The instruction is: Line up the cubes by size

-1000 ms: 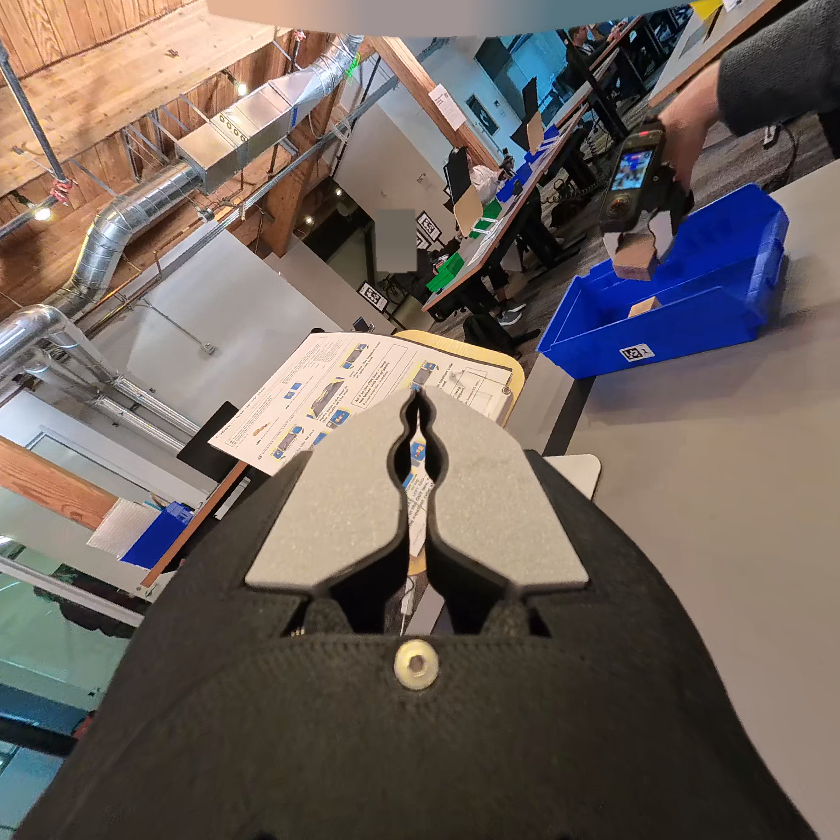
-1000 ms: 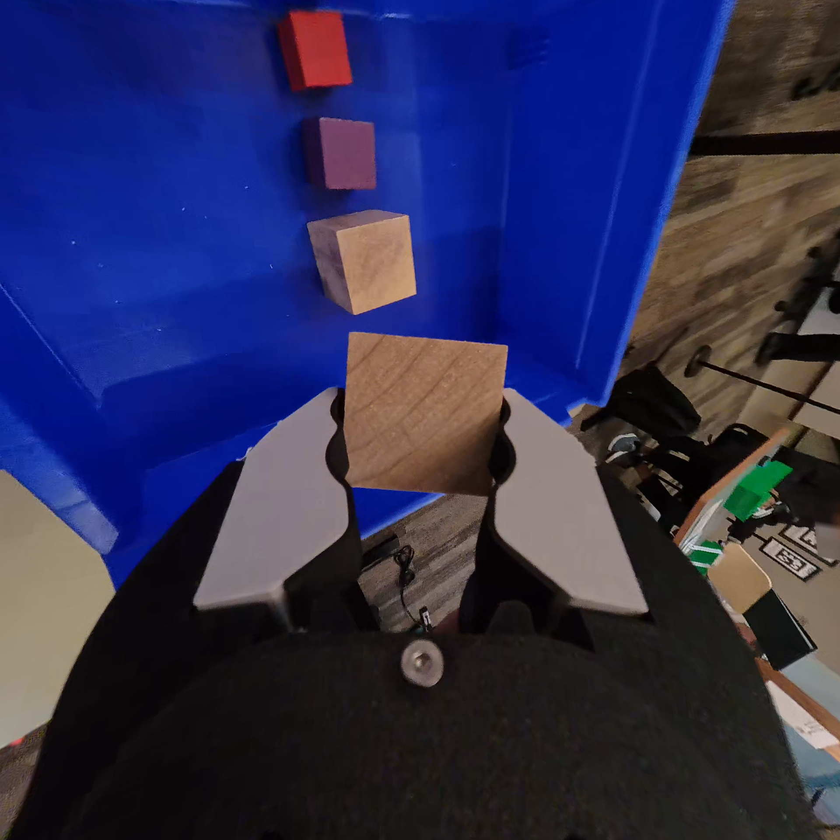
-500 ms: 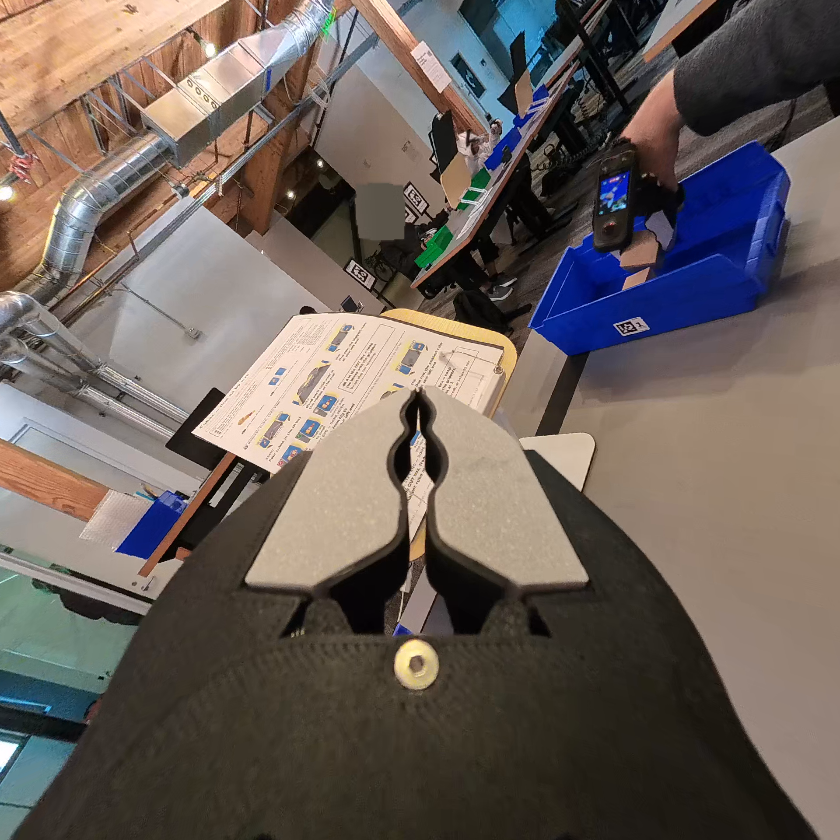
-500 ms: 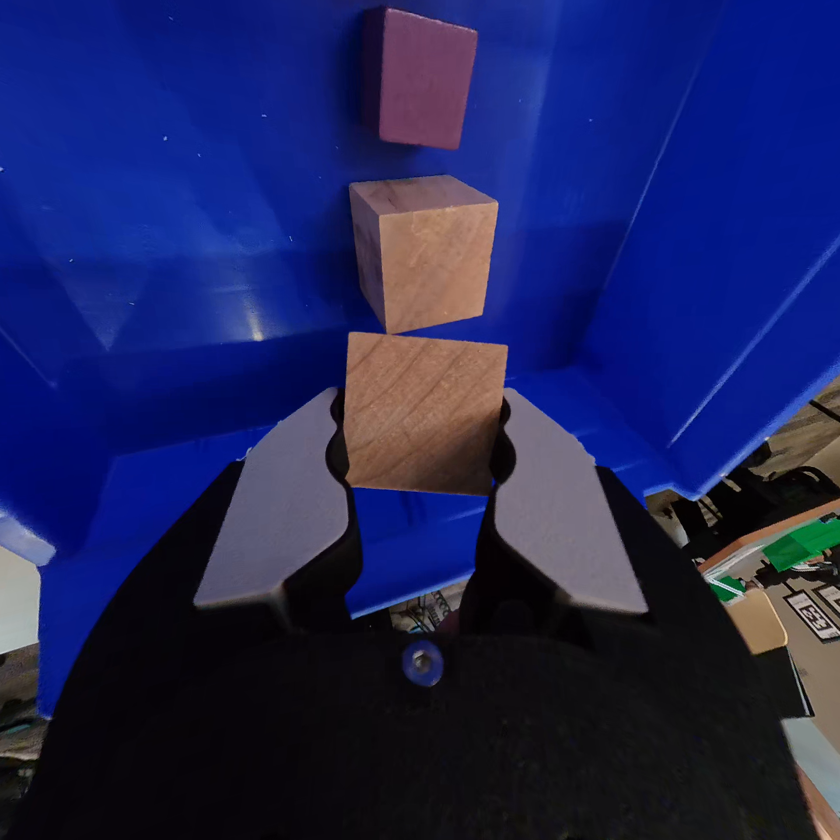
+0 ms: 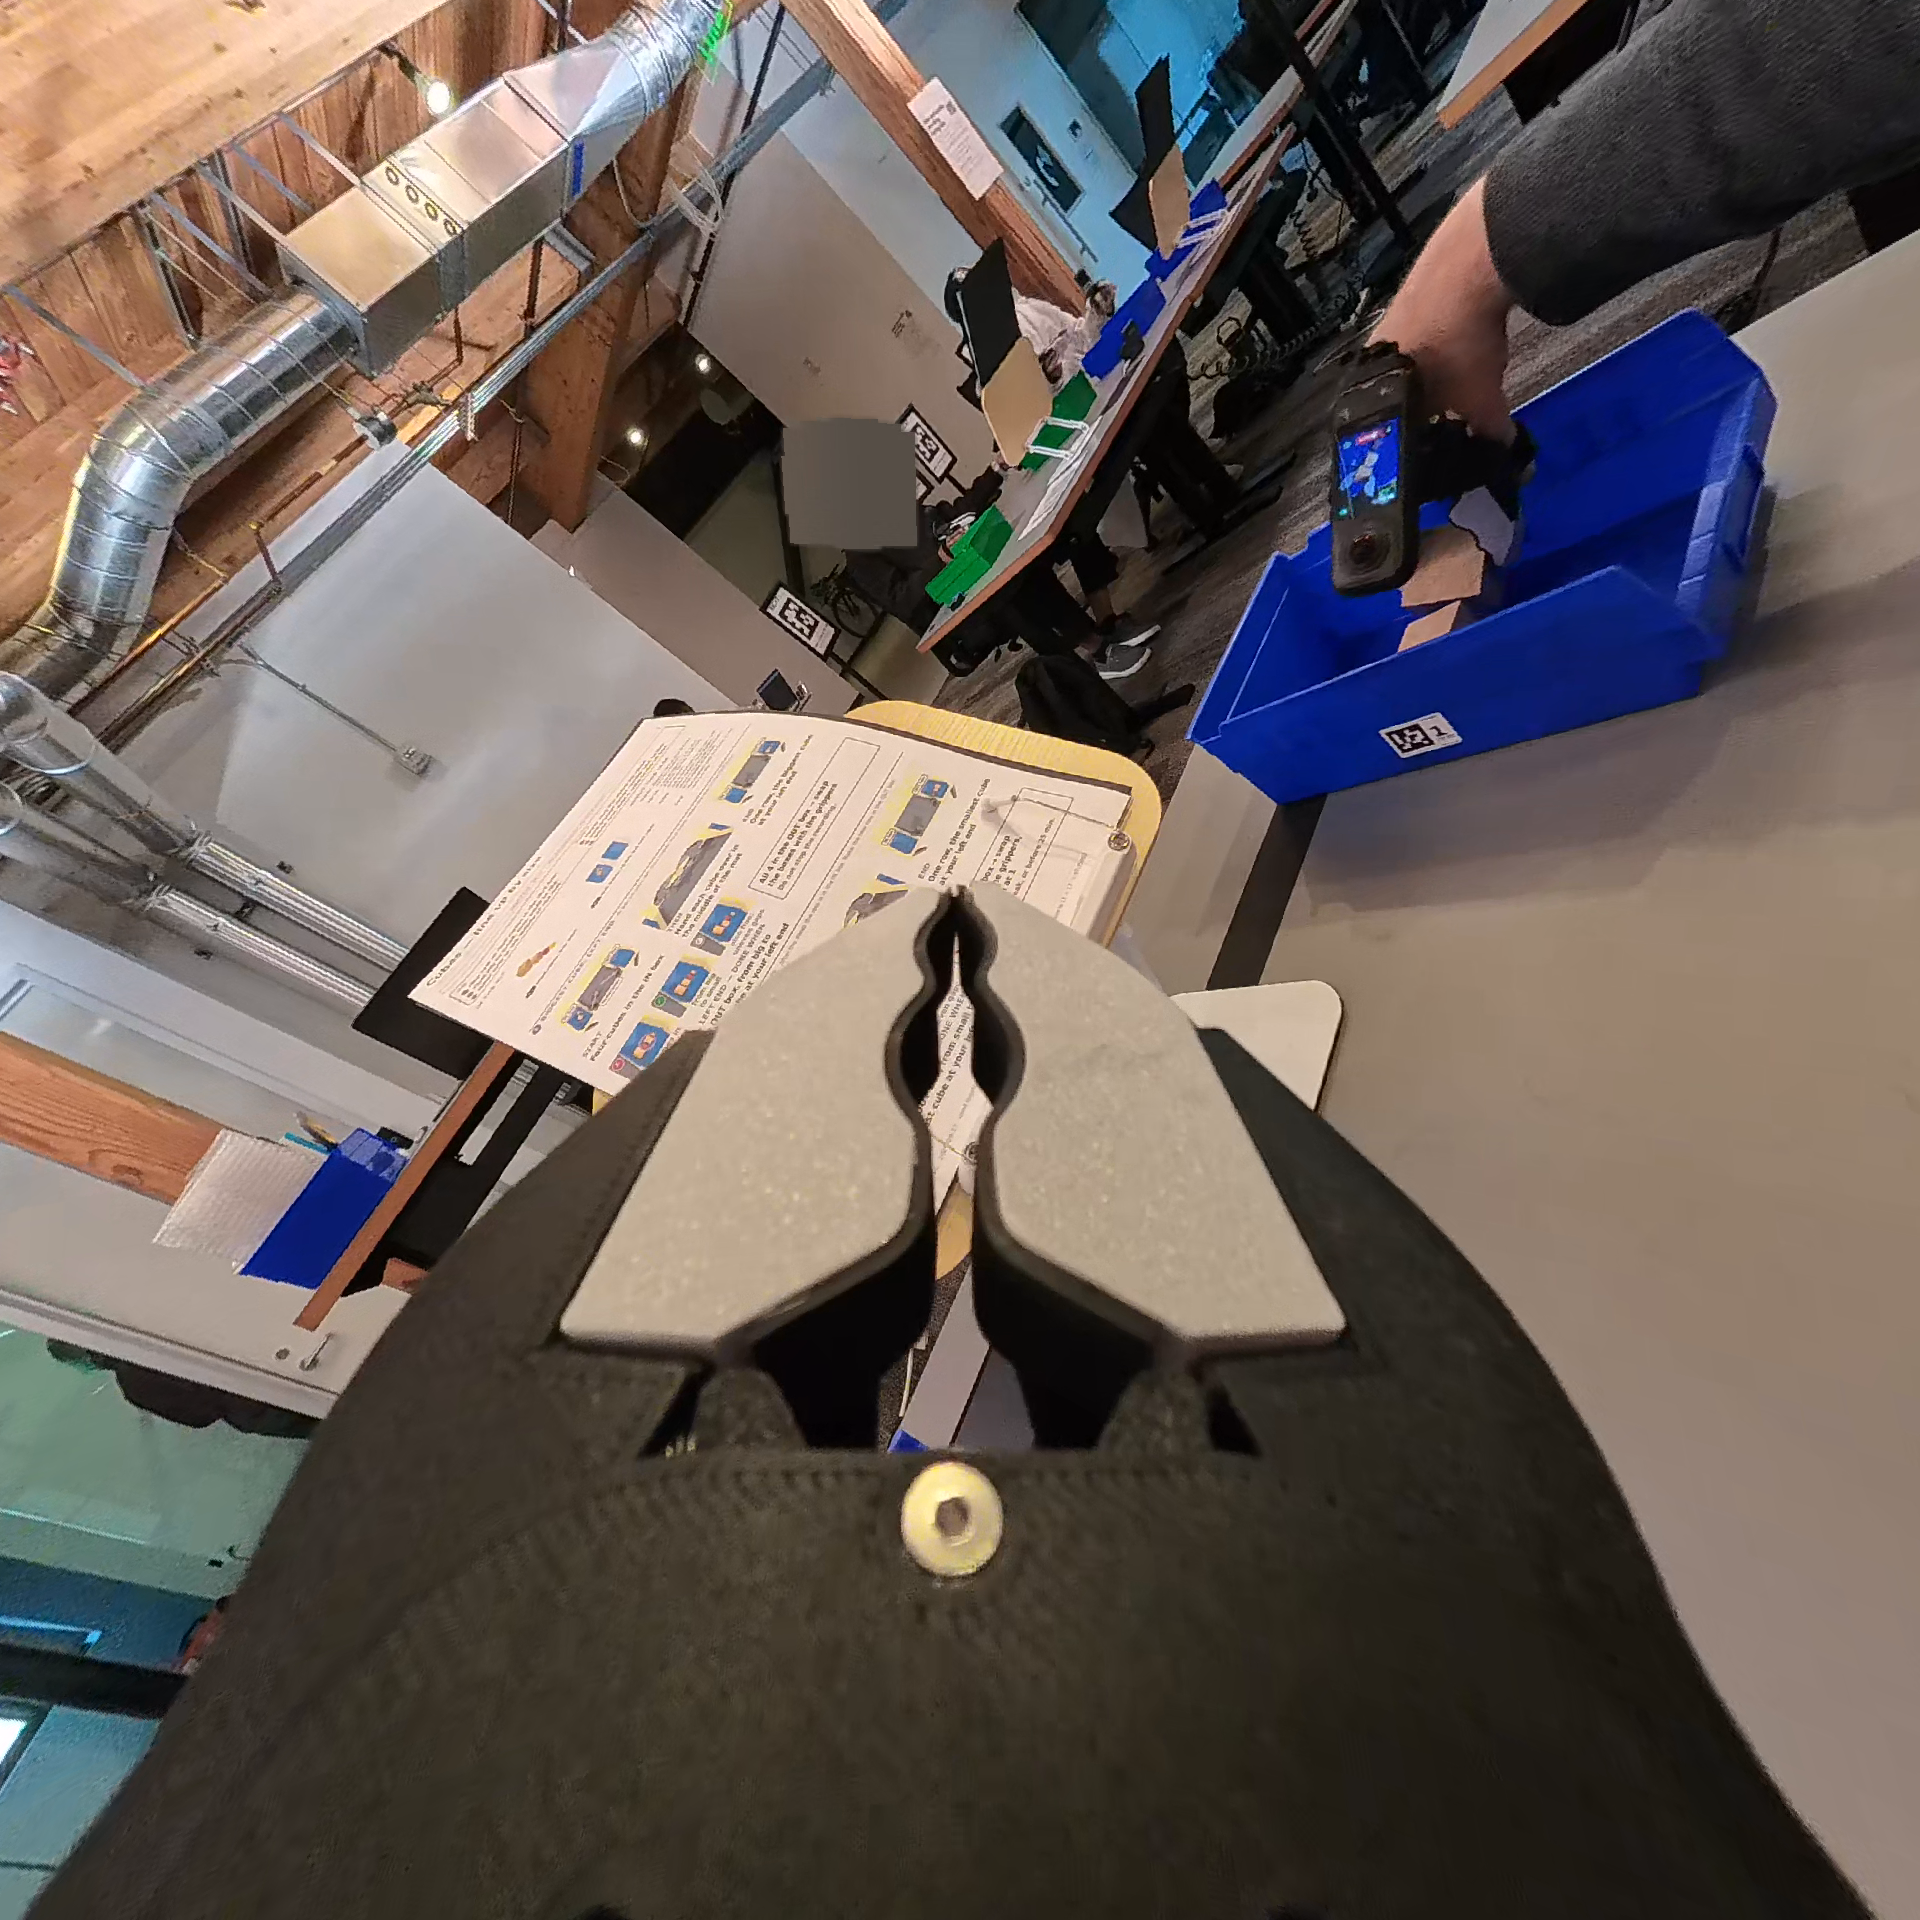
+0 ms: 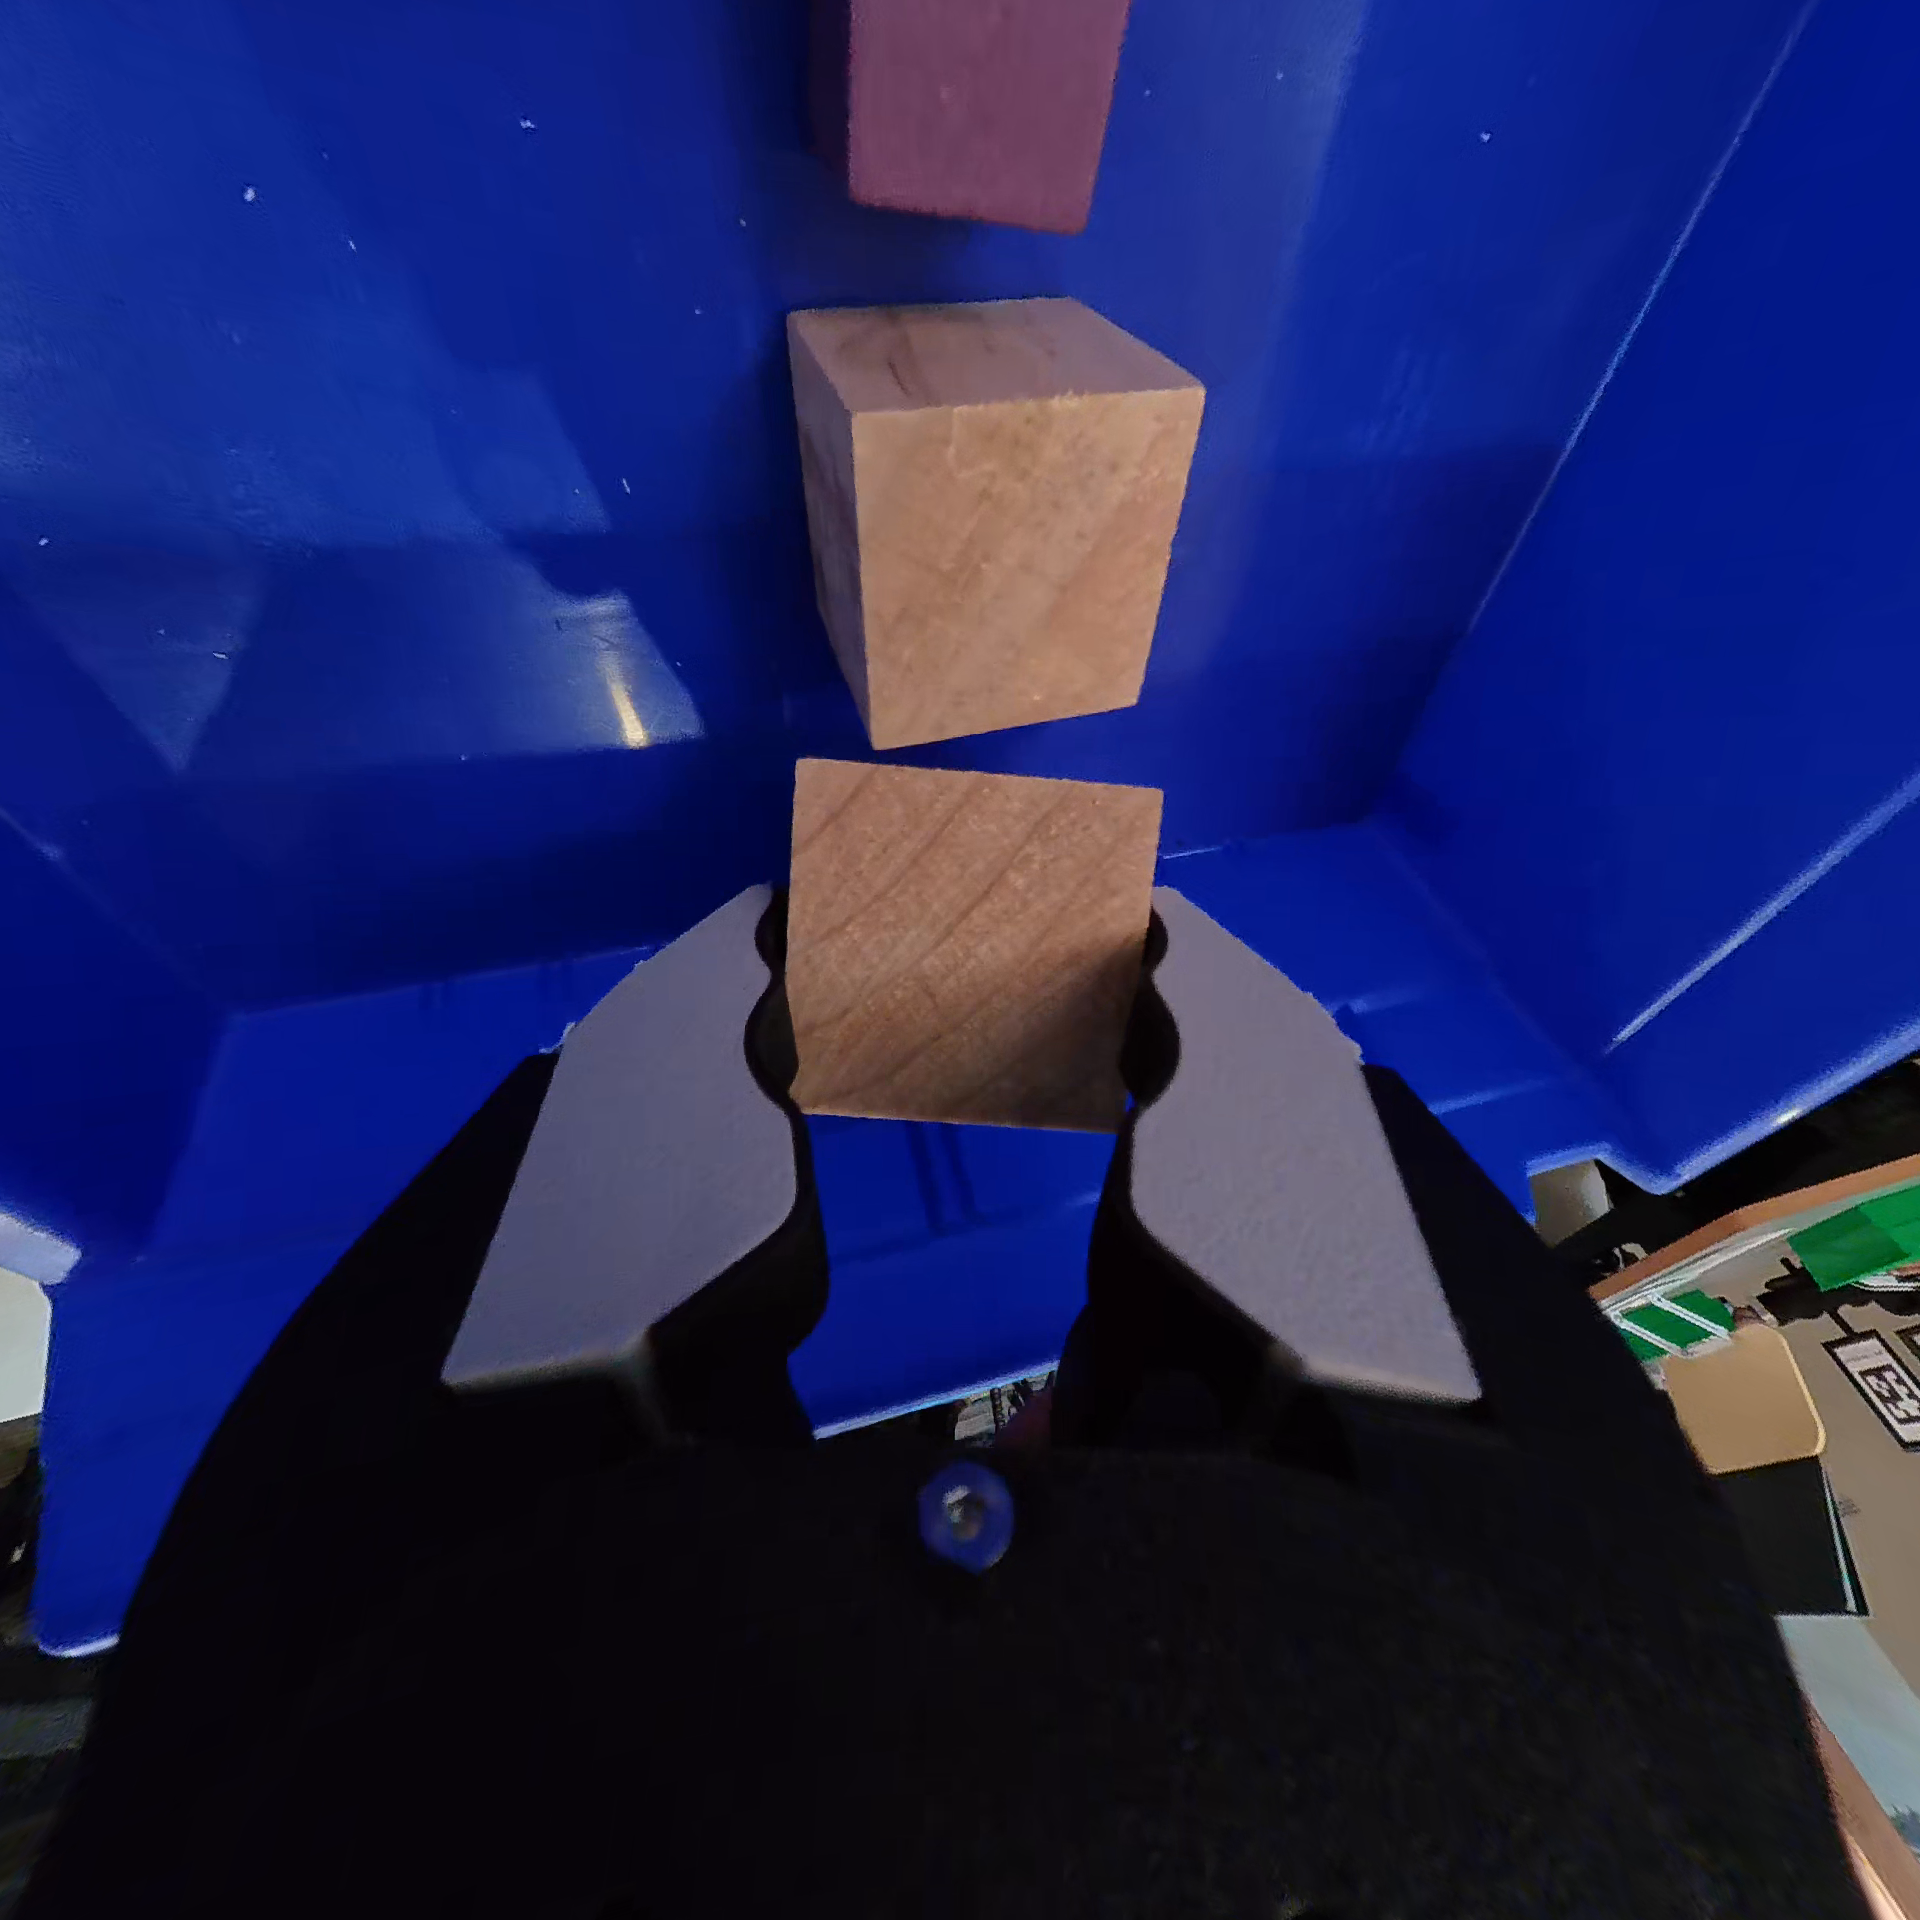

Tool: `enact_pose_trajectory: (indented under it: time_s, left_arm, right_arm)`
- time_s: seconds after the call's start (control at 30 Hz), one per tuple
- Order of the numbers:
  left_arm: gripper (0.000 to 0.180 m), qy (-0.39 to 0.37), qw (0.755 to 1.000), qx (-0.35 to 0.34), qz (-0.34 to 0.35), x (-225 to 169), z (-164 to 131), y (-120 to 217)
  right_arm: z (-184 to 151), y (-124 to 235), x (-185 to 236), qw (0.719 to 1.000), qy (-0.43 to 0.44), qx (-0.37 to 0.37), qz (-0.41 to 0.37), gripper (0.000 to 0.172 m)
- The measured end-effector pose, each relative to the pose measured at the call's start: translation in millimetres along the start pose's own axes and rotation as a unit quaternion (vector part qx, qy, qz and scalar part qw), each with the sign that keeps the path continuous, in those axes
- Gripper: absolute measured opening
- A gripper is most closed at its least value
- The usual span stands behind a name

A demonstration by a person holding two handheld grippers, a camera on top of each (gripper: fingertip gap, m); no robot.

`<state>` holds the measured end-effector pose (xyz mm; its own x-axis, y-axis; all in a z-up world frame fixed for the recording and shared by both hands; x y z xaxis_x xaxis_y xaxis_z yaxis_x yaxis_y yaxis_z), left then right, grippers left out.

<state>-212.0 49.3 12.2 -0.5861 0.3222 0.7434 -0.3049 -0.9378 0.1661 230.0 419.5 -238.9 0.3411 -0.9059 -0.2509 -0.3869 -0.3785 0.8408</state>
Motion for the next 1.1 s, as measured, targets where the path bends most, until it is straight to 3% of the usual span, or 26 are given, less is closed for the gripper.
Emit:
enact_pose_trajectory:
  time_s: [1.1]
  left_arm:
    - [0.000,-0.008,1.000,0.002,-0.021,-6.6,0.6,-1.7]
  right_arm:
    - [-8.0,-6.3,-5.0,0.999,-0.009,0.039,0.011,0.067]
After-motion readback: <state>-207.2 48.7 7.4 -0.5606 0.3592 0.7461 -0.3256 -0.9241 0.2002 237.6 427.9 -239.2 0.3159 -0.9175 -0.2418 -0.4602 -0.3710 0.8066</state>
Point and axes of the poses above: each gripper's, where its closed fingertips meet, y back along the fingers, z out of its top, x = y × z across the jaws, the point moved 5 cm from there along y, back along the fingers, and after that the axes turned 12 degrees about x, right-handed, at the moved point
